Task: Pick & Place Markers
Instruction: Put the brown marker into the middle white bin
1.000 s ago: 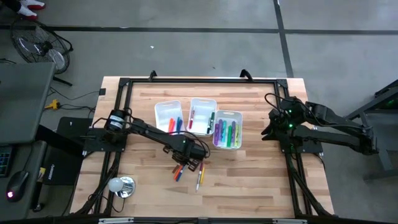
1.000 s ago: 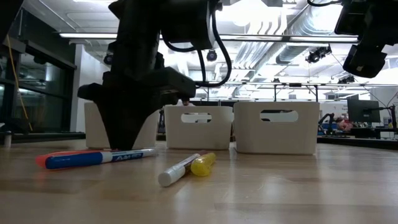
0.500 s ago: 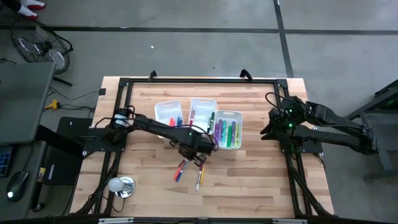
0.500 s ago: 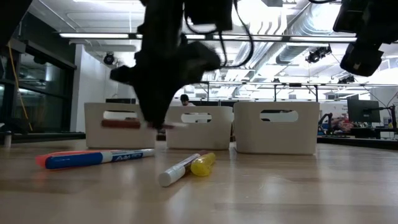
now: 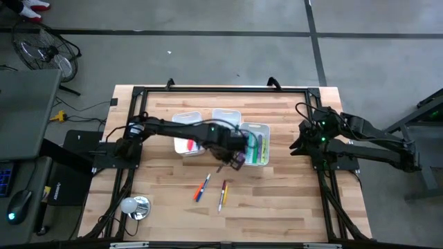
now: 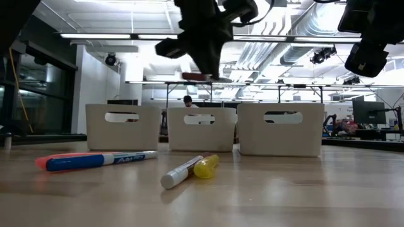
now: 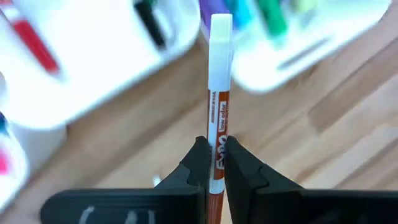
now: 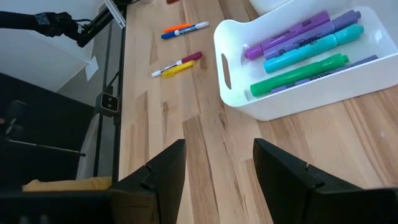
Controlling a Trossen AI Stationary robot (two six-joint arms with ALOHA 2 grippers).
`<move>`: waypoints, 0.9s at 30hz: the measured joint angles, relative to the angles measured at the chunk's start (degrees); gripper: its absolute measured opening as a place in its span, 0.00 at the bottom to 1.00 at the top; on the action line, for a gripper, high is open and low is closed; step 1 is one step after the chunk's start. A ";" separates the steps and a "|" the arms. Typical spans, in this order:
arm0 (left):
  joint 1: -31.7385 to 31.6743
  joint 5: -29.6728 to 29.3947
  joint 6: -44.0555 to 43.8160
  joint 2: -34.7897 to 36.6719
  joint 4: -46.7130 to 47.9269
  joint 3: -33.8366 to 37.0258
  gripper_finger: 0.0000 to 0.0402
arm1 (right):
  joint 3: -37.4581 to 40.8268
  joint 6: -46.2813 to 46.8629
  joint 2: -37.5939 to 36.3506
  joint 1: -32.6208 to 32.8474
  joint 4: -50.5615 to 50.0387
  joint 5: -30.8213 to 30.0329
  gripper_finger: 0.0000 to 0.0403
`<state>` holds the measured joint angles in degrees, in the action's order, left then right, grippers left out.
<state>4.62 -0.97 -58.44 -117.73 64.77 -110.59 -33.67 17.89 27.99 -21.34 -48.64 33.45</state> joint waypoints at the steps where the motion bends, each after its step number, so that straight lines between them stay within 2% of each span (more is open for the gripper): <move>1: -0.69 -0.50 0.27 0.00 -0.02 -0.69 0.04 | 0.00 -0.13 0.00 0.00 0.00 0.00 0.44; 17: -12.70 -2.21 1.65 0.07 -1.03 -1.85 0.04 | 0.00 -0.41 0.00 -0.02 0.02 -0.48 0.44; 24: -15.74 -3.11 0.69 -0.23 -1.09 -1.89 0.04 | 0.00 -0.42 0.00 -0.01 0.04 -1.36 0.44; 27: -16.27 -3.31 -1.38 -3.10 -1.04 -1.89 0.04 | 0.00 -0.42 0.00 -0.02 0.04 -1.36 0.44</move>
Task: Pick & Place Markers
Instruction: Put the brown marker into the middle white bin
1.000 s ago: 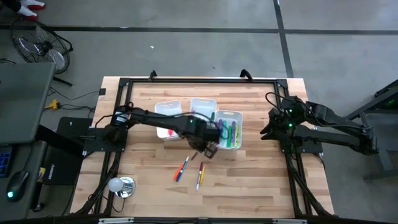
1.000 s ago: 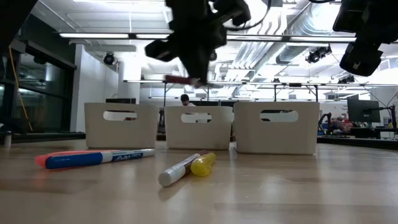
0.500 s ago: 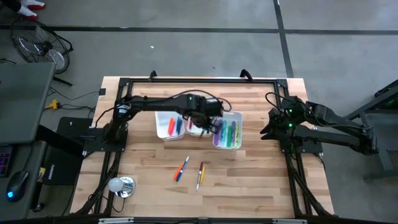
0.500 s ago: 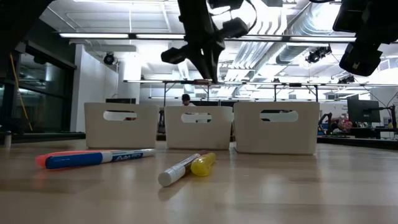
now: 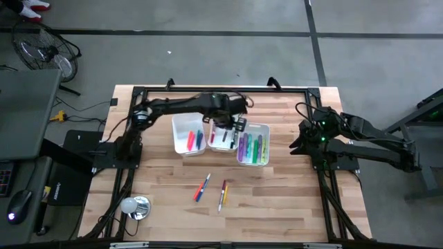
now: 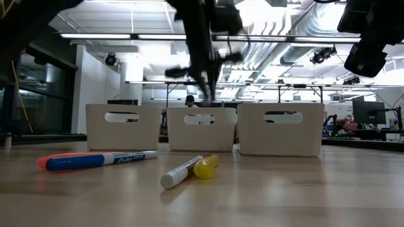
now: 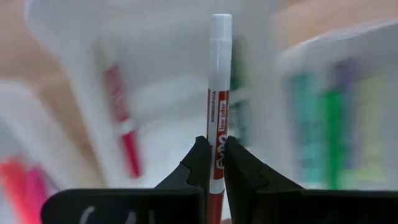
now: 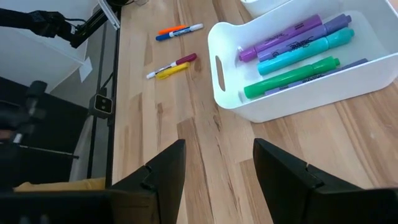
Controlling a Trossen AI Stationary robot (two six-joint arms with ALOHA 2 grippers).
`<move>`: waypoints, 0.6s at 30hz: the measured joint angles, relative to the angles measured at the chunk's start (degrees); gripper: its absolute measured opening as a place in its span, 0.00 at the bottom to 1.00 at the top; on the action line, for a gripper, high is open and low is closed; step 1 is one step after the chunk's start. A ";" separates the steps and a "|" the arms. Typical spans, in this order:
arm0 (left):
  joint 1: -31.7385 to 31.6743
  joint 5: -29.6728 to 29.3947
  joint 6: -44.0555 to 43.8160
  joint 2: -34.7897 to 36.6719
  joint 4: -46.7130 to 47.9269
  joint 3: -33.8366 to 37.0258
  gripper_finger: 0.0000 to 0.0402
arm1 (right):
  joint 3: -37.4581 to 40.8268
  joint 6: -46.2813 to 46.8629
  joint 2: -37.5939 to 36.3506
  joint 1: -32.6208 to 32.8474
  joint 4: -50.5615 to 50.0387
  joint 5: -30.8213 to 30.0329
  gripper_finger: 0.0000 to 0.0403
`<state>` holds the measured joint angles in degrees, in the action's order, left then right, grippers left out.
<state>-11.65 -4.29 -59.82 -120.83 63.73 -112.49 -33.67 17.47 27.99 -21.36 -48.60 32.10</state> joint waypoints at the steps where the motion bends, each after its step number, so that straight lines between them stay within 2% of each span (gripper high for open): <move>1: -0.14 0.24 -0.33 -0.76 1.34 0.29 0.04 | 0.00 0.00 0.00 0.00 0.00 0.00 0.44; 4: -0.34 1.02 -2.88 -3.37 -0.75 -0.24 0.04 | 0.00 0.05 0.00 0.02 0.04 0.00 0.44; 7: -0.36 1.39 -5.37 -4.50 1.71 0.39 0.04 | 0.00 0.26 0.00 0.00 0.36 -0.01 0.44; 9: -0.36 0.96 -7.20 -5.55 -1.09 -0.24 0.04 | 0.00 0.31 -0.02 0.01 0.34 0.00 0.44; 12: -0.36 0.03 -8.60 -6.45 2.05 0.26 0.05 | 0.00 0.42 0.00 0.00 0.35 -0.02 0.44; 18: -0.36 0.04 -8.13 -7.87 1.86 0.12 0.15 | 0.00 0.53 0.00 0.02 0.33 -0.02 0.44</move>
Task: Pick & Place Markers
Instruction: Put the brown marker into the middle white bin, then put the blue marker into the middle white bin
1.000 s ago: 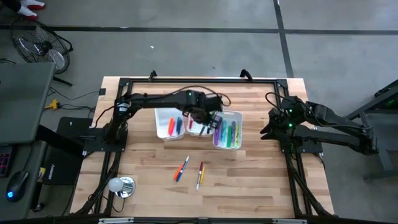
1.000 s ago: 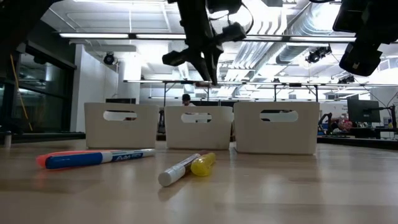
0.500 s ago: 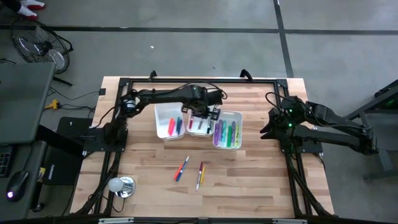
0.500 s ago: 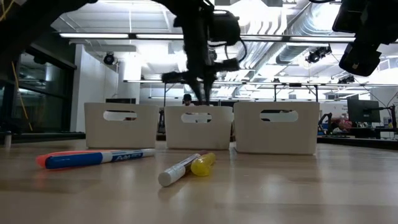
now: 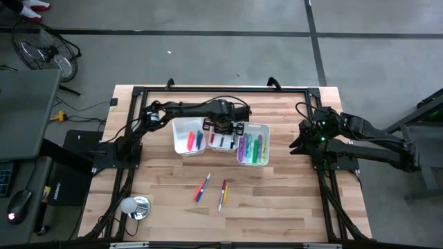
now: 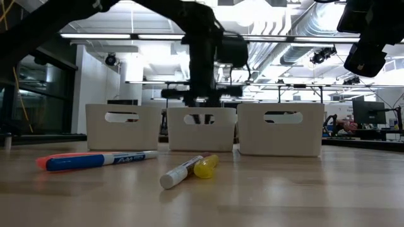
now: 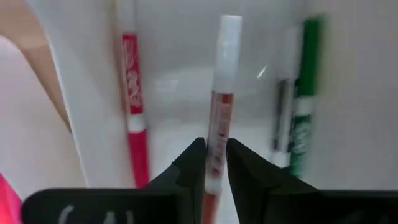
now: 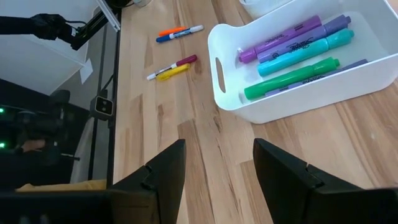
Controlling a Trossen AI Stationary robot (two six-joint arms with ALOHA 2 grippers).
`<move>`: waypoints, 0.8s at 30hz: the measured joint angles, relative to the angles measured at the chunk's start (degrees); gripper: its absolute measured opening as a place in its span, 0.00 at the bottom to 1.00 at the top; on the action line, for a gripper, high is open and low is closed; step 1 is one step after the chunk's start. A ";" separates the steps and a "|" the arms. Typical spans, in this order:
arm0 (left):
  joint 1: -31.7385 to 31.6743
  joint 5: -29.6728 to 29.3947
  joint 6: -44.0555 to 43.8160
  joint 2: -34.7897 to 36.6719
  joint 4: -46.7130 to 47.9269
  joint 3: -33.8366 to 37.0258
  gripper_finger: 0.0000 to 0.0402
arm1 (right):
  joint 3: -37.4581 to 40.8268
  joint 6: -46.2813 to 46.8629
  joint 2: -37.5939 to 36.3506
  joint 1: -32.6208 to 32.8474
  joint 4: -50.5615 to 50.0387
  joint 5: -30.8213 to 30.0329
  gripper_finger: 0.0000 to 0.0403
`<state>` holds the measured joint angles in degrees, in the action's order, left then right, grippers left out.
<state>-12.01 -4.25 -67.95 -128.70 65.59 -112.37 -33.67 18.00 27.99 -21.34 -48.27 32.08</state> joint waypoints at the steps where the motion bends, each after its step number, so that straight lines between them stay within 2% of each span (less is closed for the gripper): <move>1: 0.00 0.61 0.48 -0.15 0.20 0.14 0.16 | 0.00 0.08 0.00 -0.02 0.04 0.00 0.44; 5: 0.02 1.12 2.19 -0.09 -2.14 -0.22 0.17 | 0.00 0.10 0.00 -0.02 0.06 0.03 0.44; 16: 0.04 1.45 5.18 0.19 0.58 -0.03 0.18 | 0.00 0.13 0.00 0.00 0.00 1.33 0.44; 24: 0.92 -1.91 6.24 4.35 3.57 -0.09 0.18 | 0.00 0.56 0.00 0.00 0.00 1.33 0.44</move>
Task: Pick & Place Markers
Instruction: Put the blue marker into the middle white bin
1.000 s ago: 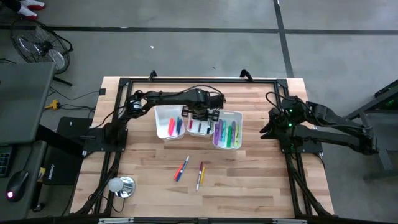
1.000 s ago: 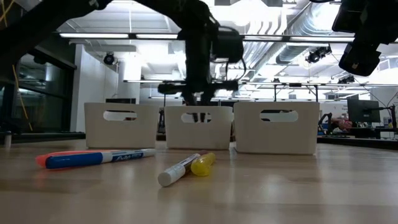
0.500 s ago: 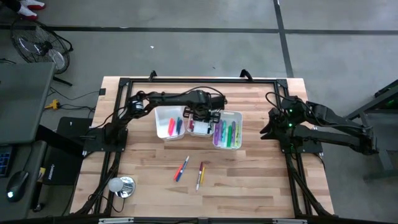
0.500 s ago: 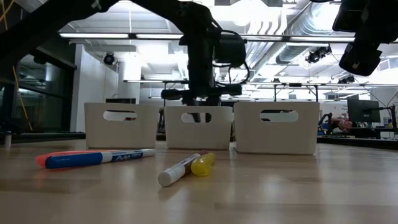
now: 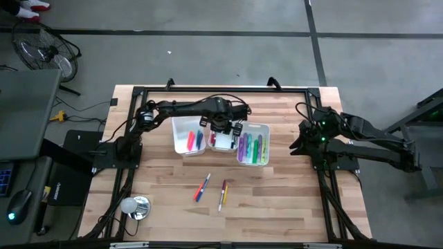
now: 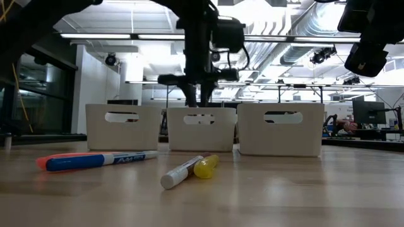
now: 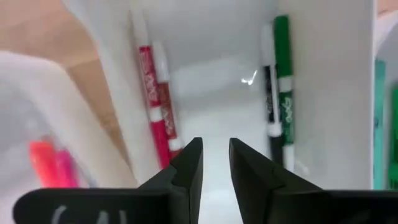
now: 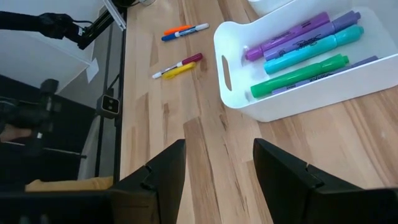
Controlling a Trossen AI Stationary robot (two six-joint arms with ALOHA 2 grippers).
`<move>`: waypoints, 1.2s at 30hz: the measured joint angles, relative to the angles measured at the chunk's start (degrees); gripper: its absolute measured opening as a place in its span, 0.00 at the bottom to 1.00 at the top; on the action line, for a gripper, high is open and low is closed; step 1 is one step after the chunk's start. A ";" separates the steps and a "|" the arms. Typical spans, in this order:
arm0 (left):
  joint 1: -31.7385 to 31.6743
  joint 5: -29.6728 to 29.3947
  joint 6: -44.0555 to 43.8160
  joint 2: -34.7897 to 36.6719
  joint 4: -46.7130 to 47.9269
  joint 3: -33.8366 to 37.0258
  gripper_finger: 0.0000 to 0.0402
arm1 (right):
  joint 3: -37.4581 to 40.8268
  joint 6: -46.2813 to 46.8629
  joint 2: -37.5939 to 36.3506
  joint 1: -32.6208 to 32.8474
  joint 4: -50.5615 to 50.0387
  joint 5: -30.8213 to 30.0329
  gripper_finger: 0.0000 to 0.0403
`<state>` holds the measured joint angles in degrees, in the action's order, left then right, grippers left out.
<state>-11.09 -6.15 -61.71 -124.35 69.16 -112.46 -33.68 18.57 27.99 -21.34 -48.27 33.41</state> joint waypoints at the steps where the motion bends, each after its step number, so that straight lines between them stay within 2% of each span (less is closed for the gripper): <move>1: 0.31 0.04 0.00 0.72 1.14 0.00 0.18 | 0.00 0.01 -0.01 -0.02 0.00 0.00 0.44; 8: 7.63 -1.48 -3.24 3.76 10.42 0.24 0.18 | 0.00 0.02 -0.02 -0.02 0.00 0.00 0.44; 18: 21.68 -1.05 -13.33 5.30 14.05 0.04 0.18 | 0.00 1.35 -0.76 -0.02 -0.07 0.00 0.44; 24: 26.25 -1.94 -18.56 5.31 13.96 1.12 0.20 | -0.01 4.13 -1.03 -0.02 -0.48 0.00 0.44; 27: 27.08 -2.19 -18.34 5.27 11.98 2.38 0.25 | -0.01 5.78 -1.03 -0.02 -0.46 0.00 0.44; 33: 28.85 0.39 -18.09 5.27 8.30 5.57 0.44 | 0.00 10.19 -1.03 0.00 -0.48 1.49 0.44; 36: 28.83 0.71 -18.24 5.27 6.23 8.02 0.51 | 0.00 11.23 -1.03 0.00 -0.46 2.04 0.44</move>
<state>17.74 -5.44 -79.95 -119.09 75.39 -104.44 -33.67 29.80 26.96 -21.34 -48.73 35.45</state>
